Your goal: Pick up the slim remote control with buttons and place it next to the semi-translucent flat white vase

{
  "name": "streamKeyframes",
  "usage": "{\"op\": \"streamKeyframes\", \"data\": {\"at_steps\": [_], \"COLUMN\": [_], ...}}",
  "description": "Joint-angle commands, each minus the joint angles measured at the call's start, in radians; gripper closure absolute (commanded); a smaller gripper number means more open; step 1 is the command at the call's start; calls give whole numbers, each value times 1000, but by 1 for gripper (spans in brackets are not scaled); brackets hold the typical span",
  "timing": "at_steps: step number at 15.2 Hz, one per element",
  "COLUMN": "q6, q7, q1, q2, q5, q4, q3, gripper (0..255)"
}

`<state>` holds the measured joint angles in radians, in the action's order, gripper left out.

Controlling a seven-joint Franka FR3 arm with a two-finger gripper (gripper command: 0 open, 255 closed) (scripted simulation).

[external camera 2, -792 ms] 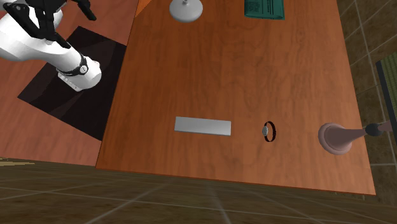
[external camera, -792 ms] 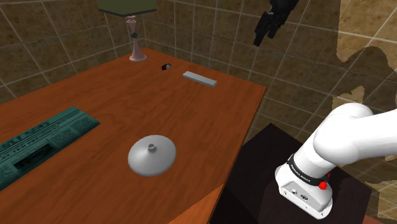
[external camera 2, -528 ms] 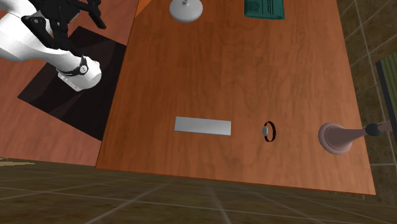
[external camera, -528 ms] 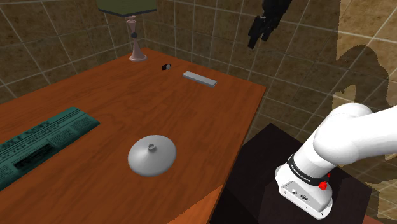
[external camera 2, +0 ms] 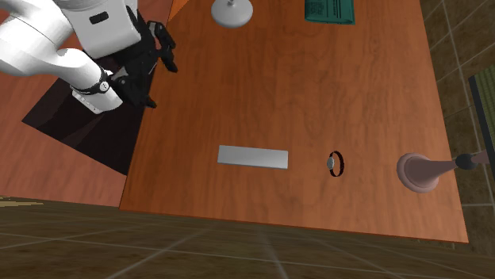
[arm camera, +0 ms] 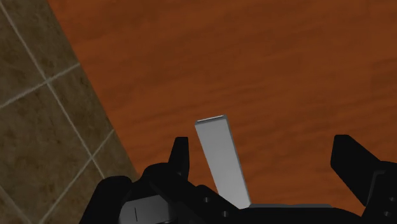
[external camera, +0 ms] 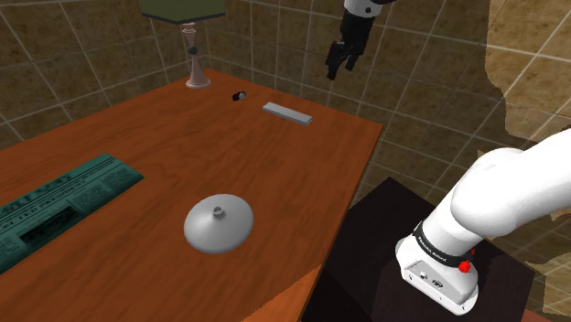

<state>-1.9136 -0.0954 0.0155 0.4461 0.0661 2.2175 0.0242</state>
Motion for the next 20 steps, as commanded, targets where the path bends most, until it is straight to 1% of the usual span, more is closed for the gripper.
{"op": "streamKeyframes", "data": {"at_steps": [1, 6, 11, 16, 20], "q6": [-38, -107, -150, -164, -154], "q7": [-14, -44, -77, -109, -129], "q1": [1, 4, 4, -1, -8], "q2": [-73, -265, -461, -662, -828], "q5": [-5, -27, -55, -84, -104], "q4": [-23, -114, -234, -387, -536], "q3": [9, 24, 31, 30, 24], "gripper": [0, 0, 0, 0, 0]}}
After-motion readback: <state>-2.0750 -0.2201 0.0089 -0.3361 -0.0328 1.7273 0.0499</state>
